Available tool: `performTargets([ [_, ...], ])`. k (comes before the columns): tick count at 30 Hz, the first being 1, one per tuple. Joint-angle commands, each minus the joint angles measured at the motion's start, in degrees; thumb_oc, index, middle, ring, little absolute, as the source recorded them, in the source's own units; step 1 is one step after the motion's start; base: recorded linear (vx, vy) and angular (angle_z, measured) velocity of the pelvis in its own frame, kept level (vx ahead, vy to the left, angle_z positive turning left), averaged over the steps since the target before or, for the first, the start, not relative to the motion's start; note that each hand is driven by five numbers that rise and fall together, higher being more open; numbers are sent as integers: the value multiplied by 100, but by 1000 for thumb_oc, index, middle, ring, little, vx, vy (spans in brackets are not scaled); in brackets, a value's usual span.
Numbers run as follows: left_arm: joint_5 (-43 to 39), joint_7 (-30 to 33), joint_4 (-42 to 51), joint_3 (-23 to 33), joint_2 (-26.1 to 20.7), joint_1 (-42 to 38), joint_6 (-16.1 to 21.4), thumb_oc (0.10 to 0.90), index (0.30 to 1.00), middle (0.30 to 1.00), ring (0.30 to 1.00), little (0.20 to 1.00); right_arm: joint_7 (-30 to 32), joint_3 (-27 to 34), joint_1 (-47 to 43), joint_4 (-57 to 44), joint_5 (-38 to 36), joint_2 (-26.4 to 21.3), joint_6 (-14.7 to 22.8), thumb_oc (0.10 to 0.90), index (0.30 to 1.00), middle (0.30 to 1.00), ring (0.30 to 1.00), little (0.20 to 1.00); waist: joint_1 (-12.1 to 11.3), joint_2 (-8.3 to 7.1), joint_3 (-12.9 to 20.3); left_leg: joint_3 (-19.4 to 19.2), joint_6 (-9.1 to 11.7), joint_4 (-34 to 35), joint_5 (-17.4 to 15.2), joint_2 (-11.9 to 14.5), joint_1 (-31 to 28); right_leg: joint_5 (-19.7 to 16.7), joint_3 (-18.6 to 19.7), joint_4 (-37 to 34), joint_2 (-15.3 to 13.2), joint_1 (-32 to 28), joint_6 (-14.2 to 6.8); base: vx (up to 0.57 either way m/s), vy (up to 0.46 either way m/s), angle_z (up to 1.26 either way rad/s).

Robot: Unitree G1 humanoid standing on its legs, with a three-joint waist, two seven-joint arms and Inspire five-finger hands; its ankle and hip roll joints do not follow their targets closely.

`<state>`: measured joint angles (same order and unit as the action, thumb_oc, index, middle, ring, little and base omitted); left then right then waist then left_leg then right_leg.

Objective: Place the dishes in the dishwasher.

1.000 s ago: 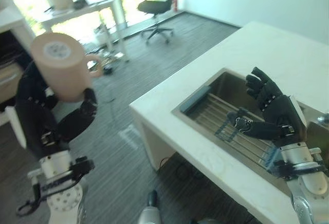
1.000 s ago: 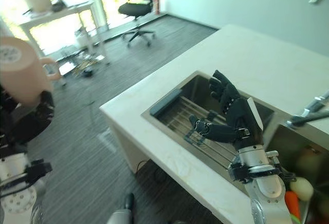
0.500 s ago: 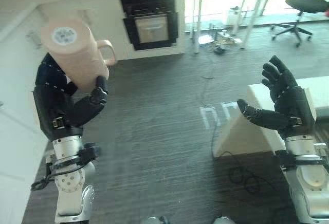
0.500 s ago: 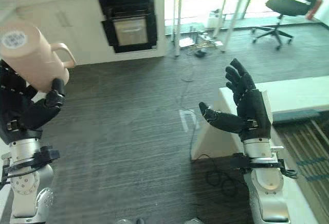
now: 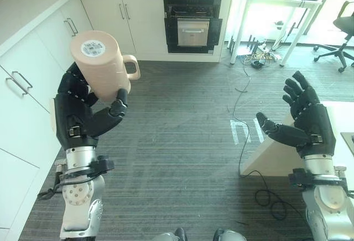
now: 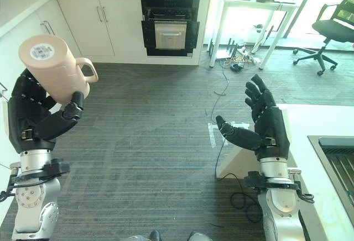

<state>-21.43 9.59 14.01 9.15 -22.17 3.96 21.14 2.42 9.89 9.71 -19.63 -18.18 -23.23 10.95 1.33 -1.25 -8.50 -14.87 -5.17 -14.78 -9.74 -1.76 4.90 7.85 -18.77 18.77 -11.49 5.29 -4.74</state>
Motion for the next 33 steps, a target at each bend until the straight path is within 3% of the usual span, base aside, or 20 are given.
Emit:
performTargets([
  [1, 238, 35, 684, 149, -401, -405, 426, 400, 300, 300, 300, 300, -41, 227, -601, -284, -96, -233, 678, 800, 900, 900, 900, 900, -51, 24, 302, 14, 534, -240, -625, 538, -240, -87, -175, -158, 51, -183, -439, 98, -104, -5],
  [6, 224, 47, 695, 176, -414, -403, 416, 400, 300, 300, 300, 300, -168, 155, -659, -249, -108, -305, 545, 800, 900, 900, 900, 900, -56, 37, 347, -9, 550, -240, -608, 576, -261, 226, -68, -158, 198, -272, -305, 50, -100, -1],
  [7, 238, 377, 724, -83, -321, -137, 386, 400, 300, 300, 300, 300, -722, -270, -665, -145, -287, -346, 452, 800, 900, 900, 900, 900, 8, -1, 196, 201, 513, -240, -741, 311, -431, 42, 68, -158, 375, 132, -208, 29, -179, -3],
  [13, 155, 518, 748, 52, -271, -107, 399, 400, 300, 300, 300, 300, -645, -114, -603, -135, -406, -487, 443, 800, 900, 900, 900, 900, 4, -22, 333, -173, 655, -240, -544, 459, -485, 327, 57, -158, 538, -46, -84, 96, -189, -3],
  [14, 157, 521, 757, 110, -259, -37, 454, 400, 300, 300, 300, 300, -703, -40, -539, -172, -468, -536, 431, 800, 900, 900, 900, 900, -9, -60, 321, -266, 723, -240, -360, 415, -590, 377, 53, -158, 519, -86, -30, 225, -208, 0],
  [17, 111, 472, 831, 150, -176, 32, 414, 400, 300, 300, 300, 300, -709, 35, -429, -221, -396, -572, 373, 800, 900, 900, 900, 900, -140, -182, 181, -172, 1062, -264, 747, 309, -565, 445, 124, -158, 443, -232, 116, 198, -121, -6],
  [18, 133, 473, 819, 141, -157, 30, 422, 400, 300, 300, 300, 300, -684, 45, -426, -230, -407, -598, 337, 800, 900, 900, 900, 900, -141, -195, 120, -227, 1074, -245, 829, 400, -442, 440, 138, -158, 419, -264, 112, 143, -14, -3],
  [19, 131, 487, 795, 141, -164, 24, 446, 400, 300, 300, 300, 300, -668, 45, -449, -234, -404, -613, 298, 800, 900, 900, 900, 900, -120, -164, 80, -327, 1052, -240, 748, 541, -317, 454, 141, -158, 432, -280, 109, 285, 137, -6],
  [20, 119, 551, 741, 224, -192, 70, 544, 400, 300, 300, 300, 300, -778, 43, -478, -167, -355, -544, 318, 800, 900, 900, 900, 900, -67, 18, 34, -458, 1061, -240, 355, 1062, 150, 626, 151, -158, 545, -387, 37, 336, 233, 19],
  [21, 85, 619, 760, 281, -221, 187, 580, 400, 300, 300, 300, 300, -925, 72, -323, -242, -377, -522, 355, 800, 900, 900, 900, 900, -48, 132, 38, -279, 1116, -240, 439, 1351, 574, 681, 145, -158, 648, -442, 38, 471, 312, 9],
  [22, 90, 654, 757, 332, -230, 341, 671, 400, 300, 300, 300, 300, -1043, 89, -195, -257, -390, -539, 466, 800, 900, 900, 900, 900, -101, 176, 59, 158, 1178, -240, 677, 1486, 855, 785, 300, -158, 754, -539, 99, 455, 323, -17],
  [23, 101, 638, 716, 359, -218, 445, 794, 400, 300, 300, 300, 300, -1096, 129, -129, -242, -550, -628, 555, 800, 900, 900, 900, 900, -83, 186, 101, 82, 1170, -240, 659, 1564, 887, 883, 297, -158, 782, -629, 127, 379, 248, -68],
  [29, 406, 712, 523, 247, -411, 165, 858, 400, 300, 300, 300, 300, -891, 12, -365, -182, -566, -644, 502, 800, 900, 900, 900, 900, -143, 195, 172, 118, 937, -240, 243, 1273, 614, 816, 208, -158, 580, -1145, -143, 369, 306, -34],
  [30, 395, 629, 525, 224, -450, 94, 829, 400, 300, 300, 300, 300, -804, 3, -400, -194, -578, -615, 476, 800, 900, 900, 900, 900, -168, 176, 192, 169, 859, -240, 190, 1160, 588, 646, 197, -158, 557, -1233, -234, 323, 251, 15],
  [32, 479, 467, 492, 148, -466, -36, 793, 400, 300, 300, 300, 300, -615, -57, -465, -239, -449, -472, 401, 800, 900, 900, 900, 900, -165, 194, 259, 306, 689, -240, 78, 966, 526, -27, 171, -89, 611, -1292, -491, 331, 267, 30],
  [33, 481, 420, 445, 121, -481, -94, 788, 400, 300, 300, 300, 300, -561, -91, -479, -248, -371, -409, 375, 800, 900, 900, 900, 900, -152, 182, 247, 341, 613, -240, 20, 861, 451, -202, 195, 305, 559, -1180, -630, 290, 256, 45],
])
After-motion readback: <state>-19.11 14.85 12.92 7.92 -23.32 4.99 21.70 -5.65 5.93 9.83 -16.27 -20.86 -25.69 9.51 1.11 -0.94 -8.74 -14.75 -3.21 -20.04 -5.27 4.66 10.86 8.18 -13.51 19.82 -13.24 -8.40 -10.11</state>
